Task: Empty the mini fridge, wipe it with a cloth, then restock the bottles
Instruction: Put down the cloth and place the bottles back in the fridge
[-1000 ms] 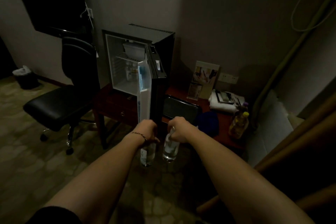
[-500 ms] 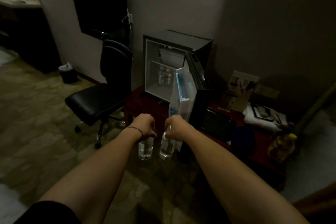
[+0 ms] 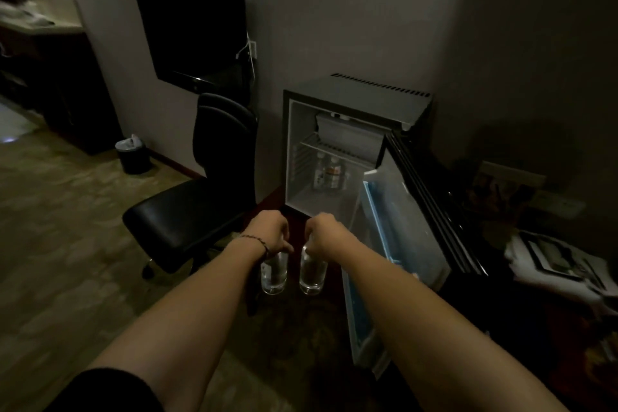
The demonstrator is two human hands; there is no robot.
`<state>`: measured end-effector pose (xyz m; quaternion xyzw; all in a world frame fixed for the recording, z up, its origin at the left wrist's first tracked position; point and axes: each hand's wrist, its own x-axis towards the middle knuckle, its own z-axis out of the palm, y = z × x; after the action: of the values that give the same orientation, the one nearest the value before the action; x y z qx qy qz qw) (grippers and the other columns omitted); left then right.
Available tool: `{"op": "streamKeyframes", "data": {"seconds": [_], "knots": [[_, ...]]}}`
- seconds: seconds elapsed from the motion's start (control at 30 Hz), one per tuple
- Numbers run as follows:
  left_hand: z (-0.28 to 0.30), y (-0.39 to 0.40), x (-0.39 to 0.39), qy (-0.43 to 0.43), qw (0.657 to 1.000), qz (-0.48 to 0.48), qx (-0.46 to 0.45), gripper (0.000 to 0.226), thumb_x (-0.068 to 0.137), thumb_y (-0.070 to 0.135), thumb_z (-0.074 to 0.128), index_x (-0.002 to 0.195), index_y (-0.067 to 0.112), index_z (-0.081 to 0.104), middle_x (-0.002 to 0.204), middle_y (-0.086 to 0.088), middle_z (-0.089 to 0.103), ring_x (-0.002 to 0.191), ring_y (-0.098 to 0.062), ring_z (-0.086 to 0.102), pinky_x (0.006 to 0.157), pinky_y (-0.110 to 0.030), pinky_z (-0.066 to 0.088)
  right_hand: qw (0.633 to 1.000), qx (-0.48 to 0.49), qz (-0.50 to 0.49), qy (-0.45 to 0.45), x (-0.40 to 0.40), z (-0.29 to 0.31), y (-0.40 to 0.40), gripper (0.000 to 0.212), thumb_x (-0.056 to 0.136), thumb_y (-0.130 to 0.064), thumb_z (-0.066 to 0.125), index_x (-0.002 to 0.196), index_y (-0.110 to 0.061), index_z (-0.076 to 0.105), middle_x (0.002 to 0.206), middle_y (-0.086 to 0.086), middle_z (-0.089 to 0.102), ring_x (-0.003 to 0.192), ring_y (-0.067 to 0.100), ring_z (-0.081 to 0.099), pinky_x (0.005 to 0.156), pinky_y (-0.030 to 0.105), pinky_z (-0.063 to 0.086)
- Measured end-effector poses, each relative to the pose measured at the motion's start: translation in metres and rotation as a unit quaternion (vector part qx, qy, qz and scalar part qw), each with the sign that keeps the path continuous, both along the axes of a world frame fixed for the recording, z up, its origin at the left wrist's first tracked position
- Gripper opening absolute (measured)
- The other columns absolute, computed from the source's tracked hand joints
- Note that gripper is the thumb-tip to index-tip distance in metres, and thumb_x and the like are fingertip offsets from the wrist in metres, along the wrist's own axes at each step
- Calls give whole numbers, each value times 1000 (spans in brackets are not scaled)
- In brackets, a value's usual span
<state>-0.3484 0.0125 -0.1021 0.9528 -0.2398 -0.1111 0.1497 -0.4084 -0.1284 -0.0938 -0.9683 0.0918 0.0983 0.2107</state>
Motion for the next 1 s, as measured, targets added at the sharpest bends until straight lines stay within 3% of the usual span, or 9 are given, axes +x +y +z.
{"op": "streamKeyframes", "data": {"seconds": [0.13, 0.3, 0.47, 0.57, 0.7, 0.8, 0.9, 1.0], "knots": [[0, -20, 72, -4, 999, -33, 9, 32, 72, 34, 85, 95, 16, 71, 100, 0, 63, 95, -17, 61, 83, -32, 55, 999, -15, -40, -15, 64, -7, -14, 22, 84, -17, 73, 104, -17, 63, 110, 1, 48, 86, 18, 56, 75, 32, 52], [-11, -54, 173, -15, 994, -103, 32, 34, 70, 41, 85, 88, 15, 73, 95, -4, 69, 89, -20, 65, 75, -30, 54, 995, -22, -98, 7, 142, -19, -35, 29, 78, -20, 77, 105, -18, 66, 112, 5, 55, 95, 28, 63, 73, 34, 51], [-22, -77, 249, -37, 980, -193, 37, 34, 74, 35, 83, 97, 11, 72, 107, -5, 62, 101, -24, 61, 85, -34, 52, 984, 3, -176, -3, 200, -32, -55, 27, 81, -12, 74, 105, -20, 64, 110, -2, 45, 89, 21, 57, 73, 33, 52], [-26, -93, 286, -26, 976, -217, 23, 33, 75, 32, 83, 97, 11, 70, 109, -5, 58, 102, -23, 58, 89, -36, 51, 981, -2, -193, -10, 228, -38, -65, 26, 85, -12, 70, 108, -21, 62, 115, -2, 41, 95, 22, 55, 83, 37, 56], [-35, -119, 322, -10, 964, -261, 39, 31, 79, 29, 79, 102, 11, 68, 112, -5, 55, 105, -24, 57, 91, -36, 50, 977, 20, -214, 5, 265, -46, -87, 25, 85, -11, 69, 106, -22, 61, 112, -2, 44, 94, 20, 57, 85, 39, 57], [-46, -136, 341, 8, 965, -260, 39, 27, 83, 23, 75, 106, 9, 66, 112, -7, 57, 106, -25, 57, 93, -35, 49, 976, 52, -211, 29, 287, -59, -101, 23, 87, -12, 66, 98, -30, 59, 102, -4, 56, 89, 16, 61, 83, 37, 57], [-59, -153, 354, 30, 964, -259, 51, 24, 89, 14, 65, 112, 7, 65, 113, -12, 62, 108, -29, 60, 93, -35, 49, 976, 39, -214, 18, 302, -77, -109, 29, 91, -11, 59, 119, -17, 61, 117, 8, 62, 105, 26, 61, 92, 38, 52], [-67, -174, 362, 56, 963, -255, 68, 32, 90, 15, 65, 121, 10, 62, 121, -13, 61, 111, -29, 59, 92, -33, 48, 973, 25, -228, 21, 313, -91, -119, 38, 94, -10, 57, 132, -6, 55, 134, 15, 54, 121, 33, 54, 96, 37, 45]]}}
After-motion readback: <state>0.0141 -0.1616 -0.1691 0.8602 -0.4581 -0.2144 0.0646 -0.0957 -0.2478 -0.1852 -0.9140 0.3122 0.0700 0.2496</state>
